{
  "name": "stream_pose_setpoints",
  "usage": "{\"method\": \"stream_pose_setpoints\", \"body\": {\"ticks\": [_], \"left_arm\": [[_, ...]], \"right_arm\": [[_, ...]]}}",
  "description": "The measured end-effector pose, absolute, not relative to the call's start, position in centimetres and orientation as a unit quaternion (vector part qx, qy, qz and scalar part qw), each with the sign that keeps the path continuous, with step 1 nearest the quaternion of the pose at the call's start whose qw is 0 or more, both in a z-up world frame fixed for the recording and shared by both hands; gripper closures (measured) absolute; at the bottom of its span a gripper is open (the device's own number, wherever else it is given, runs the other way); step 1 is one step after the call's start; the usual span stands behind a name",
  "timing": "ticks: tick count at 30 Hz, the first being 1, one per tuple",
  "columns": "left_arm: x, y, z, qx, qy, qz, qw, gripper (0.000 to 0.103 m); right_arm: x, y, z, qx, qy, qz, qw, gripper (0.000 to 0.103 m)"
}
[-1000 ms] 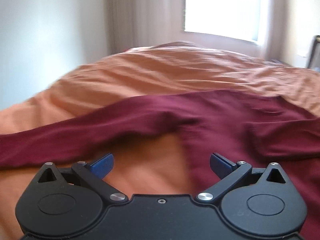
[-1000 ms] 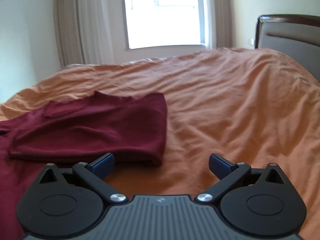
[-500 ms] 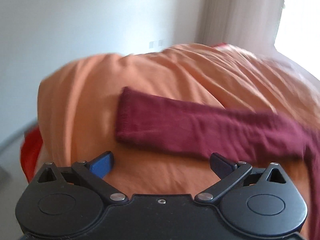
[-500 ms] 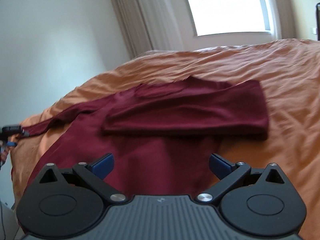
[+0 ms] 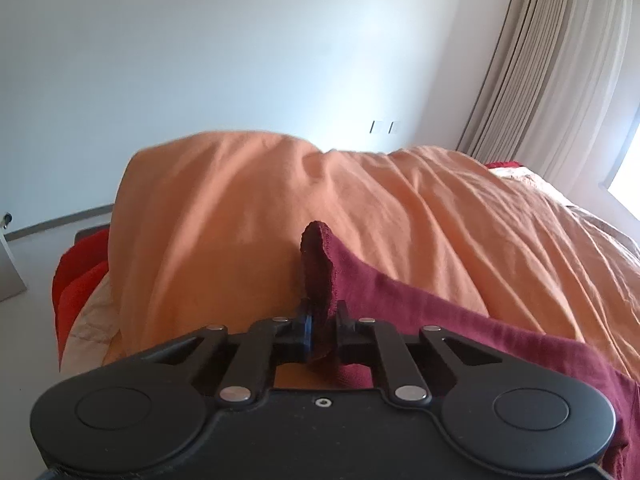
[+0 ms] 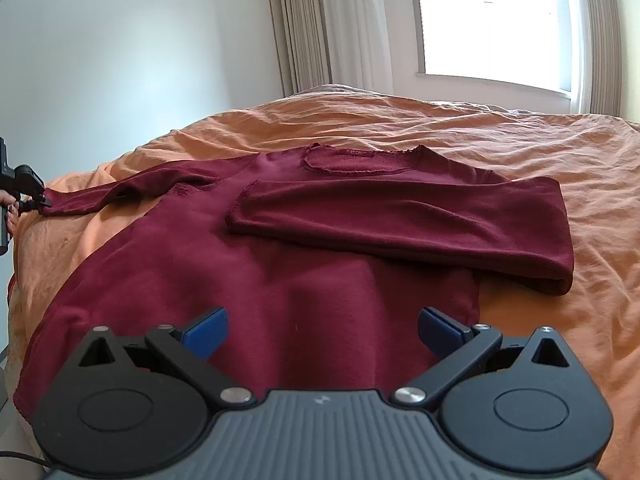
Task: Fold small clothes
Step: 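Grasp the other sleeve cuff with the left gripper and fold it across the body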
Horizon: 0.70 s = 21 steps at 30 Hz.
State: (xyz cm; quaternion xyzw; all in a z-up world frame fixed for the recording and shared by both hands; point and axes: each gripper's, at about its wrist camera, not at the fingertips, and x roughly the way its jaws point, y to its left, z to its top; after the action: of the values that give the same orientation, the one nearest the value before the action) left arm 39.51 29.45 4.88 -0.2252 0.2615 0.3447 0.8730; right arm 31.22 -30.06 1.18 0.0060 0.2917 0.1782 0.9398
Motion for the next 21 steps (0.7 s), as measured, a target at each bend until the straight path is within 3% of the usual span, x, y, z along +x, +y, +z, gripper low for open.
{"method": "stream_pose_setpoints", "body": {"ticks": [10,21], "left_arm": [[41.4,24.4,11.2,-0.145,0.201,0.268,0.931,0.095],[43.8,7.4,18.7,-0.053,0.131,0.048,0.989,0.096]], "right_arm": [[31.0,-32.1,1.0,0.027,0.25,0.168,0.953,0.0],[30.4,-35.1,1.0,0.046,0.233,0.148,0.96,0.0]]}}
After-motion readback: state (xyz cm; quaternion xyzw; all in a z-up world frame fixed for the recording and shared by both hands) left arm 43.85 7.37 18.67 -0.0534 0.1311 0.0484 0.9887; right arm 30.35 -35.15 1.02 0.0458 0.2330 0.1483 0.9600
